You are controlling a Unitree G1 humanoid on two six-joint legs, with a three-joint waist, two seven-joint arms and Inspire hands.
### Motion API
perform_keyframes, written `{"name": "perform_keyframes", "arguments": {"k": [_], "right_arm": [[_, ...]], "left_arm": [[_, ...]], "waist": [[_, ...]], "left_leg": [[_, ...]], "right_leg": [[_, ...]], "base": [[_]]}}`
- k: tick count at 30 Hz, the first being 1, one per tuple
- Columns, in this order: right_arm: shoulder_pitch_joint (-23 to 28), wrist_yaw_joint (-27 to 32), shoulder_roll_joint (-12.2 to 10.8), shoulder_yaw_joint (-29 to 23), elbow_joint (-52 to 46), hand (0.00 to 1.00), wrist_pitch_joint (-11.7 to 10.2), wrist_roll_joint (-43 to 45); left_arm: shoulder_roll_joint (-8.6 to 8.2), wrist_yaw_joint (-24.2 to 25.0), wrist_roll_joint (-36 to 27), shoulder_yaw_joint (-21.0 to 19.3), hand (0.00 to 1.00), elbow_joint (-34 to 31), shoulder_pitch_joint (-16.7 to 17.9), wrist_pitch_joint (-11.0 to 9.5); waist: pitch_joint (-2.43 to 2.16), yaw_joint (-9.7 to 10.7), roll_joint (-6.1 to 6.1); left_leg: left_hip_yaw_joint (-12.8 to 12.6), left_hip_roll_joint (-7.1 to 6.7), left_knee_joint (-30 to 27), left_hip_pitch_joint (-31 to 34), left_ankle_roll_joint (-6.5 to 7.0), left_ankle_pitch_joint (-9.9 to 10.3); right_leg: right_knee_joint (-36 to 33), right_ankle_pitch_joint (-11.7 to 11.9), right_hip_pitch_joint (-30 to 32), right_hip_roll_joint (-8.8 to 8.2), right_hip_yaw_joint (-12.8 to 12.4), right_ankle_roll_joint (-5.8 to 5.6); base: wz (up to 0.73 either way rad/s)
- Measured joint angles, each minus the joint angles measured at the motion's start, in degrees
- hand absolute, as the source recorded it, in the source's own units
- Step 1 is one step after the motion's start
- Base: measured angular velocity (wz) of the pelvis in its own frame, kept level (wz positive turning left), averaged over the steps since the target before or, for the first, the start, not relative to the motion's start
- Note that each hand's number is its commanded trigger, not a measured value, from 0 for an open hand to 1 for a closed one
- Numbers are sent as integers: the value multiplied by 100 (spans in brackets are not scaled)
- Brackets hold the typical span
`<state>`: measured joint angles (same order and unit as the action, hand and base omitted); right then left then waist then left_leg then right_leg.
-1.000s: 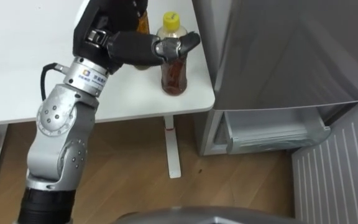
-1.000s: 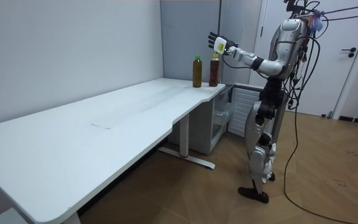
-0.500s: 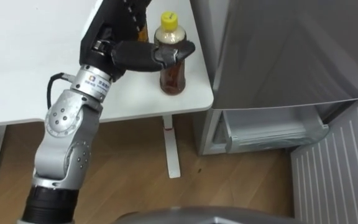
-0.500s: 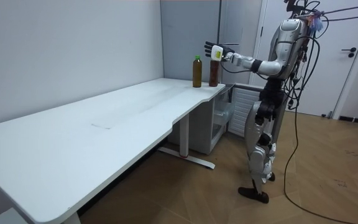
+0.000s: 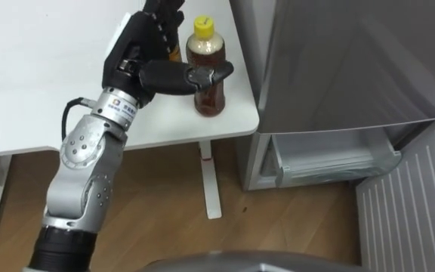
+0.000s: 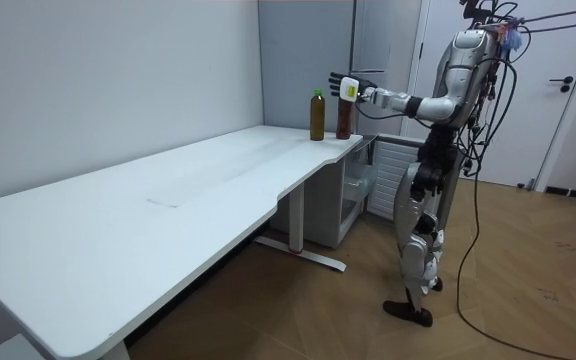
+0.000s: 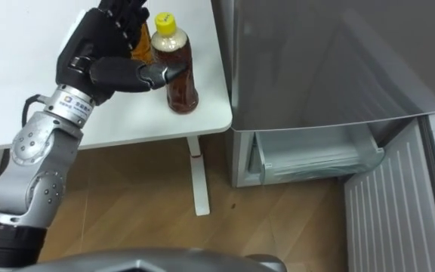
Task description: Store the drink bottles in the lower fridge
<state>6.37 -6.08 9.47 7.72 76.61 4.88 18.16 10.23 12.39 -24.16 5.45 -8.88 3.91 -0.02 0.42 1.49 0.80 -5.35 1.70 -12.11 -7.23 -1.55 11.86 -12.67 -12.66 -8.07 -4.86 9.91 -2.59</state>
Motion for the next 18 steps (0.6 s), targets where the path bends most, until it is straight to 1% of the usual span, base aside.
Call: {"name": "perform_keyframes", "arguments": {"k": [2,7,9,14,18], "right_arm": [[-2,-6,0,-11,3,0,4,8],[-19,-4,0,-11,2,0,1,8],[-17,2,-1,-11,1,0,0,6],[-13,0,-3,-10,-20,0,16,8],[-11,-8,-3,-9,-57,0,20,9]], "left_arm": [[1,-73,-6,3,0,14,85,0],[1,-101,-6,4,0,215,84,-14],[2,-104,-5,5,0,310,84,-14],[2,-104,-4,23,0,332,85,-14],[3,-103,-2,92,0,338,93,-13]], "waist": [[4,9,12],[2,1,52],[8,6,62],[26,10,92],[24,6,98]], "left_leg": [[-27,-1,50,-21,7,-6],[-34,-2,83,-25,7,-6],[-34,-1,83,-31,7,-6],[-36,-2,84,-24,7,-5],[-43,-4,88,-25,7,-5]], "right_leg": [[-2,-1,0,2,-38,-1],[1,-1,-4,11,-49,-2],[8,0,3,11,-43,-2],[34,-1,-1,10,-43,-2],[78,0,-12,12,-49,-2]], "base": [[-7],[-1],[0],[0],[0]]}}
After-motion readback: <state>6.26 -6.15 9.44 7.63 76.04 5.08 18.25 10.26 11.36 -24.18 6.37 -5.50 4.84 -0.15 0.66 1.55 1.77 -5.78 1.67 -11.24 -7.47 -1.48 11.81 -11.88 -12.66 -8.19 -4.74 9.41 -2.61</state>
